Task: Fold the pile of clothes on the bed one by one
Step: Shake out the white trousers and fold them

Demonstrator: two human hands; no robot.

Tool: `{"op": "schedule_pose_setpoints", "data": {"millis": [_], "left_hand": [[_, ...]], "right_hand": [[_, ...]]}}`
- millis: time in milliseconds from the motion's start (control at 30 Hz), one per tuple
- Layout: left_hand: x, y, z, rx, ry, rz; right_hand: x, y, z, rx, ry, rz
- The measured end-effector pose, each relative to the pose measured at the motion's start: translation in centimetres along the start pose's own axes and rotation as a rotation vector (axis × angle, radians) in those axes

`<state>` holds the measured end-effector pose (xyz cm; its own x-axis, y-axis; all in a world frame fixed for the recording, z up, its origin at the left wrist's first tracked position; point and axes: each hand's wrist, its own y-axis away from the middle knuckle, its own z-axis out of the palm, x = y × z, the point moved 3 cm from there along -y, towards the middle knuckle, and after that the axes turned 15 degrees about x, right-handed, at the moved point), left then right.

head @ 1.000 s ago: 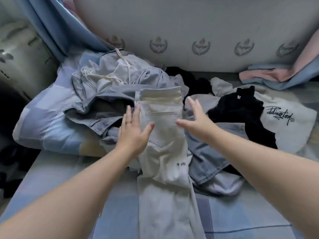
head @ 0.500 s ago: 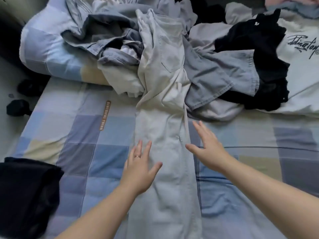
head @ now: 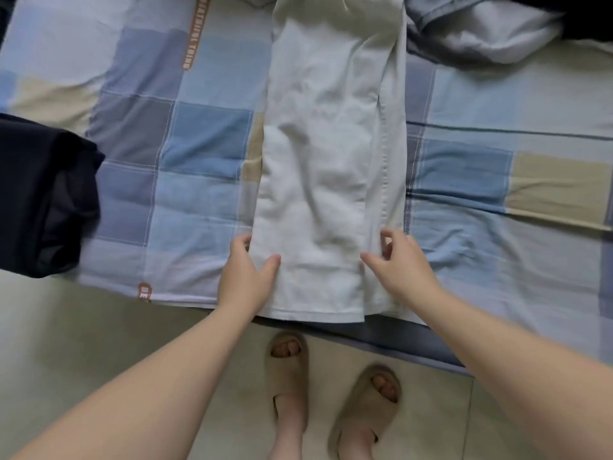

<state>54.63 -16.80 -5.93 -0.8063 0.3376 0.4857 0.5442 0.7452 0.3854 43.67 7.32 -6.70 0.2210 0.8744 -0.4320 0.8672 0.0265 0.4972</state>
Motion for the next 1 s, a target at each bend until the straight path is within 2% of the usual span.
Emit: {"op": "schedule_pose_setpoints", "data": {"millis": [133,267,333,433,500,567,633,733,800,833,900,967,1000], "left_hand": [[0.0,-0.3,0.2,0.014,0.087,-0.035],[-0.6,0.3,0.3,-0.033,0.129,-0.052],[-0.5,0.8,0.0,-0.044,0.152,-0.053],[0.2,1.8,-0.9,-0.009,0.173,-0.01],[1.0,3.0,-1.5,0.027,0.164,0.064],[1.8,4.3,-1.0,-0.001,0.159,0.127],[2.1,5.1,0.6,-0.104,0.085,0.123],[1.5,4.8,2.8,-0.235,-0.032,0.024],[0.7,4.4,3.5,-0.255,-0.05,-0.001],[0.5,4.5,3.5,-0.258,-0.081,0.018],[0.3,4.9,3.3,-0.191,-0.174,0.086],[0.3,5.1,2.7,-0.03,-0.214,0.154],[0.4,5.1,2.5,0.019,-0.176,0.168]], "right_hand": [[-1.8,0.2,0.8,0.119,0.008,-0.043],[-3.8,0.3,2.4,-0.058,-0.056,0.025],[-4.3,0.4,2.6,-0.084,-0.186,0.103],[-4.8,1.4,1.0,-0.01,-0.467,0.206],[-4.3,2.6,-1.1,0.135,-0.537,0.131],[-3.0,3.8,-3.0,0.287,-0.478,0.029],[-0.9,4.5,-3.6,0.323,-0.335,0.033],[2.7,4.1,-2.5,0.154,-0.183,0.262],[4.3,3.9,-1.4,-0.008,-0.251,0.433],[4.9,3.9,-0.9,-0.057,-0.265,0.449],[5.2,3.8,-0.9,-0.032,-0.151,0.345],[4.9,3.5,-1.2,0.106,-0.027,0.239],[4.5,3.4,-1.2,0.139,-0.045,0.216]]}}
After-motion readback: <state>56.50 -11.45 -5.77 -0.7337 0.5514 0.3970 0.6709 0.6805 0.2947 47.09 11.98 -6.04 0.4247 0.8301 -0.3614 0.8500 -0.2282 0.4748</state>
